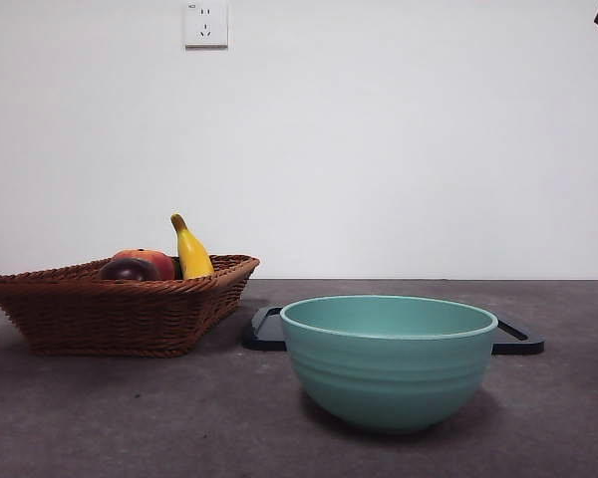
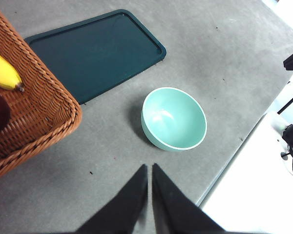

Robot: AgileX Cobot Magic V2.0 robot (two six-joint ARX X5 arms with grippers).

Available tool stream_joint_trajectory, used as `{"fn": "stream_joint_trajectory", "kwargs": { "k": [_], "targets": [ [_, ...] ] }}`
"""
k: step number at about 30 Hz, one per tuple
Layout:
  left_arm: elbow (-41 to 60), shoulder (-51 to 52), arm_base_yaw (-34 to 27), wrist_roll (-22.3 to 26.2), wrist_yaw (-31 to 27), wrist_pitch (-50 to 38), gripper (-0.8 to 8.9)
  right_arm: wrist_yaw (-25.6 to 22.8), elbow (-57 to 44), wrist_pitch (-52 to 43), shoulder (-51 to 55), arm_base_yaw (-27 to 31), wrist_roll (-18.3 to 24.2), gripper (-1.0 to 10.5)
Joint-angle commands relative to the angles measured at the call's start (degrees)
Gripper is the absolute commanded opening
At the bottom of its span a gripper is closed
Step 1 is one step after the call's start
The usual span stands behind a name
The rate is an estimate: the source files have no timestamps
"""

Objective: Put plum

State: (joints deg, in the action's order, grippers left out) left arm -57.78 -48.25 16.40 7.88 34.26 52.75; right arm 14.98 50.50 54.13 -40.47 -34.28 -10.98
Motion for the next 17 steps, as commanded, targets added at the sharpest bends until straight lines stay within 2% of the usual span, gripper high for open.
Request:
{"fn": "stream_joint_trajectory", "kwargs": {
  "k": [1,15,17],
  "targets": [
    [-0.8,-0.3,0.2,0.0,0.1,-0.3,0.09,0.0,1.0,-0.5,-0.2,-0.4,-0.6,0.1],
    [-0.8,0.2,0.2,0.0,0.1,-0.2,0.09,0.0,1.0,-0.5,-0.2,-0.4,-0.6,0.1],
    [-0.8,1.6,0.0,3.1,0.0,-0.5,0.09,0.0,1.0,-0.5,-0.2,-0.4,-0.6,0.1]
  ]
}}
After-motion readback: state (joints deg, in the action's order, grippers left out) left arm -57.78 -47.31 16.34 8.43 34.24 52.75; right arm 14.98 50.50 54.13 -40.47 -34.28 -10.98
